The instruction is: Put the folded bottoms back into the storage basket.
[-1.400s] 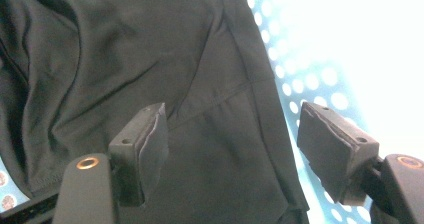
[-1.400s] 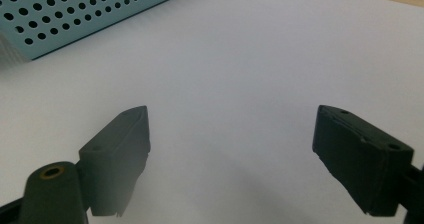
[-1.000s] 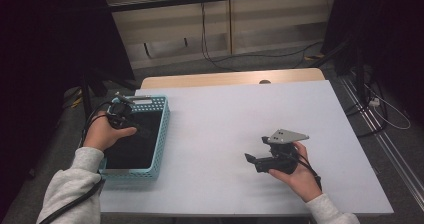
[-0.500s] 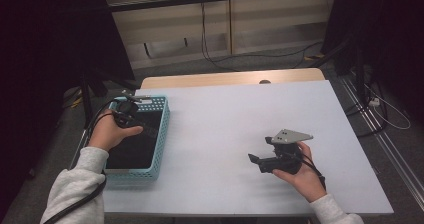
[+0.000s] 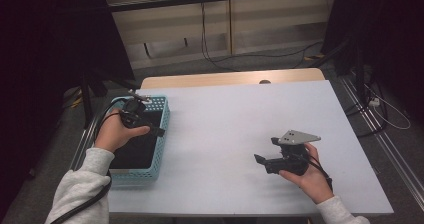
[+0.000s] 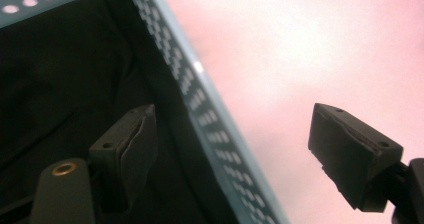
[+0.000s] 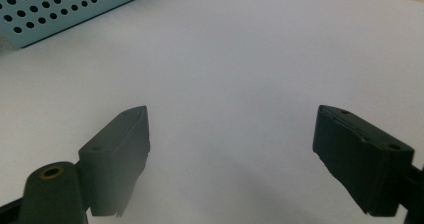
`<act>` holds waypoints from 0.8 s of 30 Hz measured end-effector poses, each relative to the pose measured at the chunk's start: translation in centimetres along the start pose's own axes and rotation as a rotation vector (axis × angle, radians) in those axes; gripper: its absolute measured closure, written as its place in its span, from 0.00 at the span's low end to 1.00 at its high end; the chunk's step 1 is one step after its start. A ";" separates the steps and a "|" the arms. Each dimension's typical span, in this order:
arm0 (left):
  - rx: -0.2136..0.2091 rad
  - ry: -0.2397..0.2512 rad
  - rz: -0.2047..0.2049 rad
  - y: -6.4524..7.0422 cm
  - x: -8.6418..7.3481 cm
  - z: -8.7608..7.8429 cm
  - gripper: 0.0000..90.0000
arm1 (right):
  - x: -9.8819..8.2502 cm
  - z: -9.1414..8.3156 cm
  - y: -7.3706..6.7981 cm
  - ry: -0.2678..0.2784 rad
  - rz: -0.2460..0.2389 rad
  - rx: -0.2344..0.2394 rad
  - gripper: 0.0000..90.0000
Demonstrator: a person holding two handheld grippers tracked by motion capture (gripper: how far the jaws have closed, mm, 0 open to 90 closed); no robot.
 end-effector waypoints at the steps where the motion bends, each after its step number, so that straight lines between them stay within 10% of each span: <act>1: -0.003 0.001 0.010 0.1 0.1 0.0 0.22 | -0.1 0.0 0.0 -0.002 -0.002 0.001 0.16; 24: -0.075 0.048 0.093 4.6 0.9 1.7 0.19 | -0.7 -1.1 0.7 -0.007 -0.007 -0.009 0.16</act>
Point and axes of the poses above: each handheld gripper's, and its own axes: z roughly forward along the jaws, x roughly out of its top, y roughly to its right, the point moved 3 cm from there along z, roughly forward along the jaws, and after that the axes turned 1 degree about x, right-handed, at the moved point
